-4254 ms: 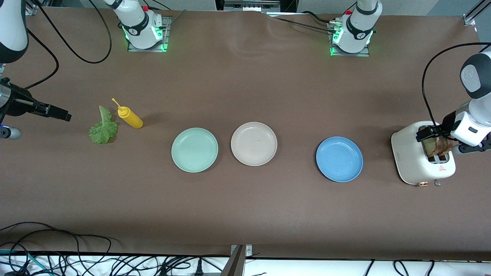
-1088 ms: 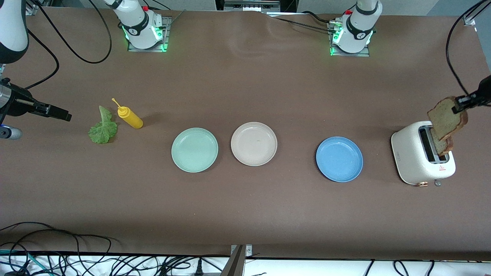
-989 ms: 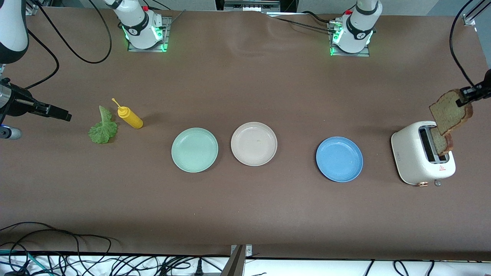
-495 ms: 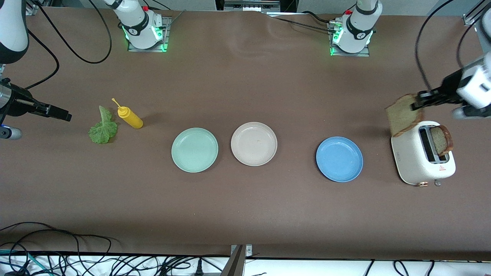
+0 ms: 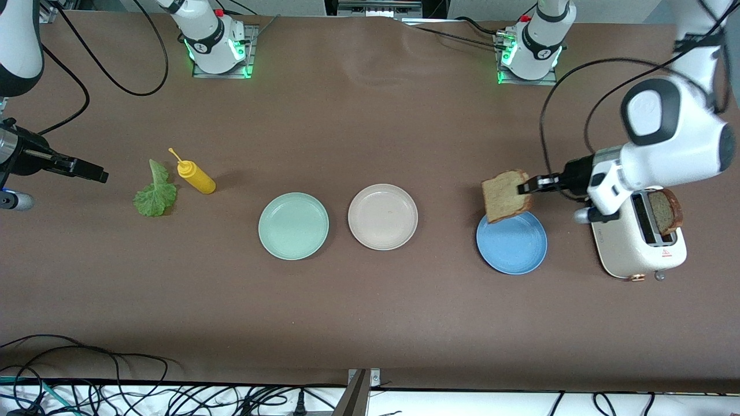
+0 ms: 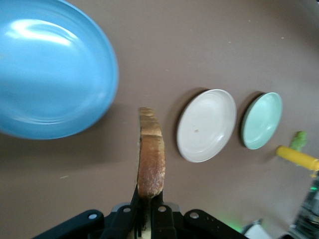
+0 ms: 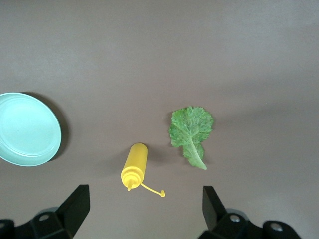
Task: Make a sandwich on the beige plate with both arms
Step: 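Carry the toast onto the beige plate while the right gripper reaches the lettuce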
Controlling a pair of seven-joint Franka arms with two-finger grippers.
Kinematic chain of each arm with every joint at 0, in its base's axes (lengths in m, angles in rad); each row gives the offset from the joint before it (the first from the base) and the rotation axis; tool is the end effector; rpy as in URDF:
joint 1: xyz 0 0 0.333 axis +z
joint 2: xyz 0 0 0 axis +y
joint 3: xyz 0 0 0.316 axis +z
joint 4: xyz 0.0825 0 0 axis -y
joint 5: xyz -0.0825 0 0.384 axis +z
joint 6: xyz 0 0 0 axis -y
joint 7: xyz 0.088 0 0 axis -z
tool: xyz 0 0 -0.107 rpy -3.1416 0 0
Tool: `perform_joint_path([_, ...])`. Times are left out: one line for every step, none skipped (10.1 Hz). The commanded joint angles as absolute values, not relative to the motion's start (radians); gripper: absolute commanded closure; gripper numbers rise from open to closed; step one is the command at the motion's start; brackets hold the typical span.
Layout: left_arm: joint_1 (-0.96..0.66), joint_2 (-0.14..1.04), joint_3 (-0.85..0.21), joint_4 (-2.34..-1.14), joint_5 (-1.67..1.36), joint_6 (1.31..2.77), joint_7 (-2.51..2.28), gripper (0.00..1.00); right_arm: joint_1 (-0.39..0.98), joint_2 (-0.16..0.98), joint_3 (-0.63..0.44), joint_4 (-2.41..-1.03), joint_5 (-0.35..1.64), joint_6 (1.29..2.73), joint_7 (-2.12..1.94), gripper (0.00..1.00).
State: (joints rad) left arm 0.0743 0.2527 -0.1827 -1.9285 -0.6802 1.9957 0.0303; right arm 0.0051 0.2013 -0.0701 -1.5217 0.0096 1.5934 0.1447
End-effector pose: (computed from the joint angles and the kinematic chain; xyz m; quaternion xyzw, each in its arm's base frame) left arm 0.5883 -0.0982 0.3597 0.9407 0.1002 -0.1004 0.3080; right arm 0.6084 -0.0349 0.5322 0.9924 -0.1046 -0.0644 0.0048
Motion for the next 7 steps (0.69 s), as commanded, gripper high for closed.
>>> perform_joint_path([-0.053,0.392,-0.179,-1.796,-0.780,2.052,0.034,1.00,0.002,0.206,-0.066,-1.516,-0.002,1.583,0.153,0.00])
perform_joint_path([-0.095,0.458,-0.179,-1.746,-0.873,2.052,0.035,1.00,0.002,0.210,-0.066,-1.516,-0.002,1.583,0.153,0.00])
perform_joint_path([-0.147,0.492,-0.178,-1.712,-0.955,2.059,0.037,1.00,0.002,0.210,-0.066,-1.516,-0.002,1.582,0.152,0.00])
perform_joint_path([-0.165,0.514,-0.178,-1.677,-0.974,2.060,0.035,1.00,0.002,0.215,-0.066,-1.517,-0.003,1.583,0.150,0.00])
perform_joint_path([-0.190,0.531,-0.178,-1.657,-0.974,2.060,0.034,1.00,0.002,0.224,-0.066,-1.517,-0.003,1.585,0.149,0.00])
perform_joint_path([-0.216,0.561,-0.178,-1.637,-0.977,2.072,0.037,1.00,0.002,0.238,-0.066,-1.517,-0.005,1.589,0.149,0.00])
perform_joint_path([-0.245,0.613,-0.178,-1.599,-0.977,2.092,0.037,1.00,0.002,0.241,-0.066,-1.520,-0.005,1.594,0.149,0.00])
